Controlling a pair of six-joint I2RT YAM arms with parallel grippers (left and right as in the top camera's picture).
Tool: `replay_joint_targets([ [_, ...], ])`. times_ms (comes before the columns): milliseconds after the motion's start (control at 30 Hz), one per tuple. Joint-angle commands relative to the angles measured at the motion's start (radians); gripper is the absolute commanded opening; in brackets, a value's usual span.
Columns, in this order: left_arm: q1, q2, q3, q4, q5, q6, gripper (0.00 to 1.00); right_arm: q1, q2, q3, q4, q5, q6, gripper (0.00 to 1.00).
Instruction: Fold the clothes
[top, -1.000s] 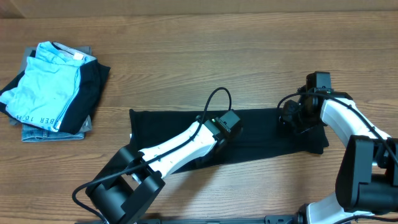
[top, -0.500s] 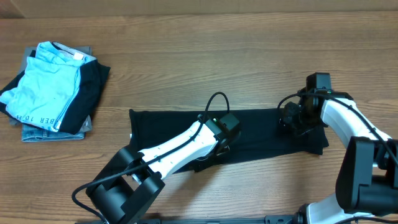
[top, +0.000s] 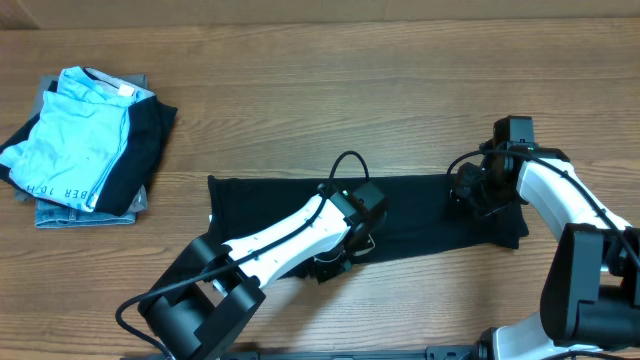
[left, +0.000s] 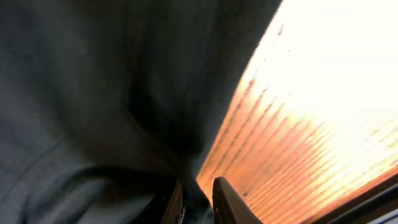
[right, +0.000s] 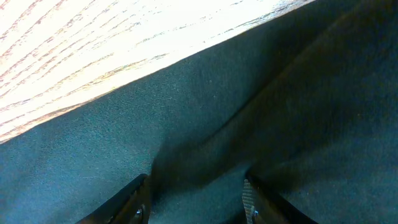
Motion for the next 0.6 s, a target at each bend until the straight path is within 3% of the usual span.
replay_joint_targets([
  [0, -0.006, -0.015, -0.019, -0.003, 0.084, 0.014, 0.17, -0.002, -0.039, 0.044, -0.011, -0.002, -0.004, 0.51],
  [233, -0.010, -0.015, -0.022, -0.022, 0.176, 0.010, 0.04, -0.002, -0.097, 0.106, -0.095, -0.032, -0.040, 0.52],
  [433, -0.022, -0.015, -0.022, -0.062, 0.181, -0.010, 0.04, -0.002, -0.126, 0.106, -0.119, -0.060, -0.050, 0.54],
  [567, -0.015, -0.016, -0.013, -0.031, 0.157, -0.121, 0.04, -0.002, -0.126, 0.105, -0.122, -0.081, -0.058, 0.54],
])
